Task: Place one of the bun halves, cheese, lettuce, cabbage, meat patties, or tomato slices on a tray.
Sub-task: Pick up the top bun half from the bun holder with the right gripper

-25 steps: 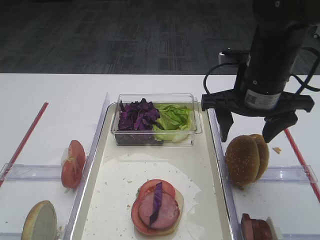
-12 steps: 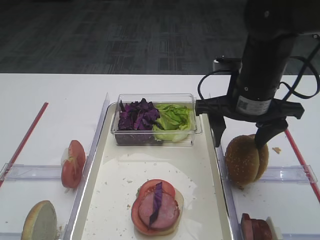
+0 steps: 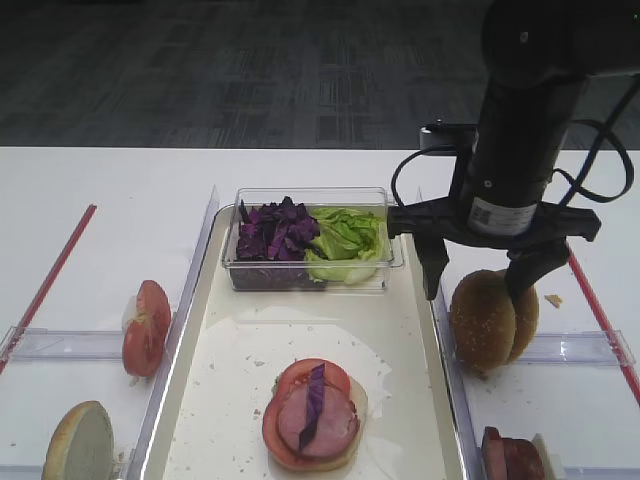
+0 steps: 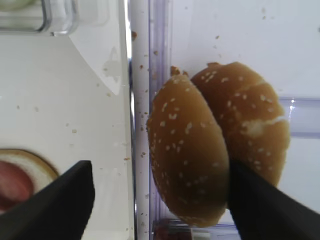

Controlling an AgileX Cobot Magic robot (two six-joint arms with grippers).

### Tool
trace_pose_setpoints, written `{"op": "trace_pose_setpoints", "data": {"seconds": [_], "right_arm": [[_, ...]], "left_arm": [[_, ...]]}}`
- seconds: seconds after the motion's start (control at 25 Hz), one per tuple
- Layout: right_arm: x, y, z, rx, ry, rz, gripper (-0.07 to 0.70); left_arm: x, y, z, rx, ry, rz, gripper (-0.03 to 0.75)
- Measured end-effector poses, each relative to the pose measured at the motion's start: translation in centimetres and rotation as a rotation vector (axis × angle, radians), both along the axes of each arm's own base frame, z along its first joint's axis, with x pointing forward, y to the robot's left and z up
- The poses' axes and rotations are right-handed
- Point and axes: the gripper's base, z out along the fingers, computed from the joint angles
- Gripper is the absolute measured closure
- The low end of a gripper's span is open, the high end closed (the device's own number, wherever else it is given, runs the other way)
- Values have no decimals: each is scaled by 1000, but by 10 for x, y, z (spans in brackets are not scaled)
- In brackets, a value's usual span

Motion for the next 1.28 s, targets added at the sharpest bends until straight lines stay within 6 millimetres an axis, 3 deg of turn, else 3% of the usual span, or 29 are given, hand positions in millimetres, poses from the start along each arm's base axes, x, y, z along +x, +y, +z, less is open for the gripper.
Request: {"op": "trace_pose_setpoints", "data": {"seconds": [0.36,0.96,1.28], "right_arm": [[0,2,0,22,0,-1,85],[3,10,-24,-17,50,27,94],[3,8,-24,-38,49,38,239]], "left_arm": [[0,0,0,0,0,0,190],[0,0,0,0,0,0,190],[0,0,0,0,0,0,190]]}}
